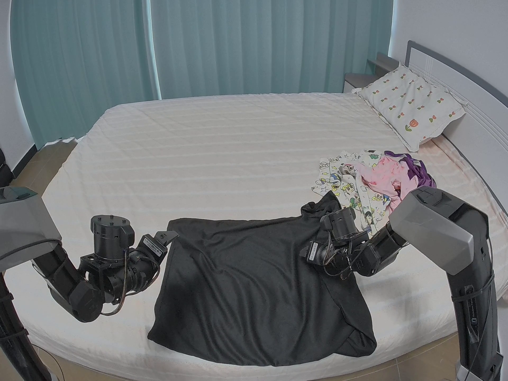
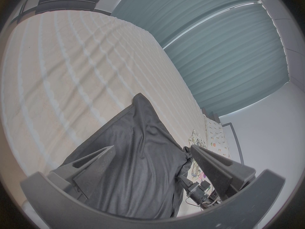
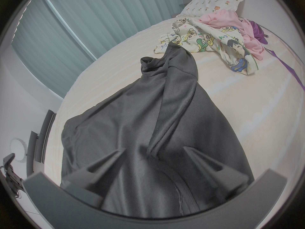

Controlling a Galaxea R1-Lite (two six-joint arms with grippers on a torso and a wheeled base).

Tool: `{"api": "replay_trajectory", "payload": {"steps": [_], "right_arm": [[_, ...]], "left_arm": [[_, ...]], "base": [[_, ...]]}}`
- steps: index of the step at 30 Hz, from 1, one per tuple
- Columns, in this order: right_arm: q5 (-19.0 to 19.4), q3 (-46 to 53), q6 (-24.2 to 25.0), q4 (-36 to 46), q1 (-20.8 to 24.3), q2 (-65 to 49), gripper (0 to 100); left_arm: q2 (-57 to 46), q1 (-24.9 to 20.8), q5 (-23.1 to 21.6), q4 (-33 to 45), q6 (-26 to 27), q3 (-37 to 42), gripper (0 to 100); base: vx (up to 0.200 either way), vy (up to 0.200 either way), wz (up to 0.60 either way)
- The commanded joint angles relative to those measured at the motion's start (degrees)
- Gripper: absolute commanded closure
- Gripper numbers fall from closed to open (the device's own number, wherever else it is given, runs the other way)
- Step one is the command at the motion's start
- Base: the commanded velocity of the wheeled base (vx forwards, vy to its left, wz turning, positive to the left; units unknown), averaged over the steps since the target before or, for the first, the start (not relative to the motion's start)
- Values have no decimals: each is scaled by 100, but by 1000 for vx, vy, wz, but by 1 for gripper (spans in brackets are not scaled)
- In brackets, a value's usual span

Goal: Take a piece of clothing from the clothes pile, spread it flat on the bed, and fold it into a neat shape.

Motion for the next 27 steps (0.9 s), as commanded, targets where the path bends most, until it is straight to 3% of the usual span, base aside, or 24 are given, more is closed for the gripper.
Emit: {"api": "replay_trajectory", "payload": {"steps": [1, 4, 14, 22, 23, 27], "right_arm": [[-137, -282, -85, 35, 6, 372, 100], [-348, -282, -129, 26, -38, 381, 100], [-278, 228, -68, -36, -266, -384, 100], [390, 1071, -217, -45, -1321, -1360, 100], [680, 1194, -358, -53, -1646, -1465, 100], [1190, 1221, -534, -229, -2235, -1412, 100]], "left_arm": [[15, -11, 3, -7, -2, 15, 0], [7, 41, 3, -7, -2, -2, 0], [33, 33, -5, -7, -2, 6, 0], [191, 15, -14, -7, -2, 6, 0], [200, 24, -23, -7, -2, -2, 0], [209, 24, -23, -7, -2, 6, 0]], "base": [[0, 0, 0], [0, 0, 0], [0, 0, 0], [0, 0, 0], [0, 0, 0], [0, 0, 0]]}}
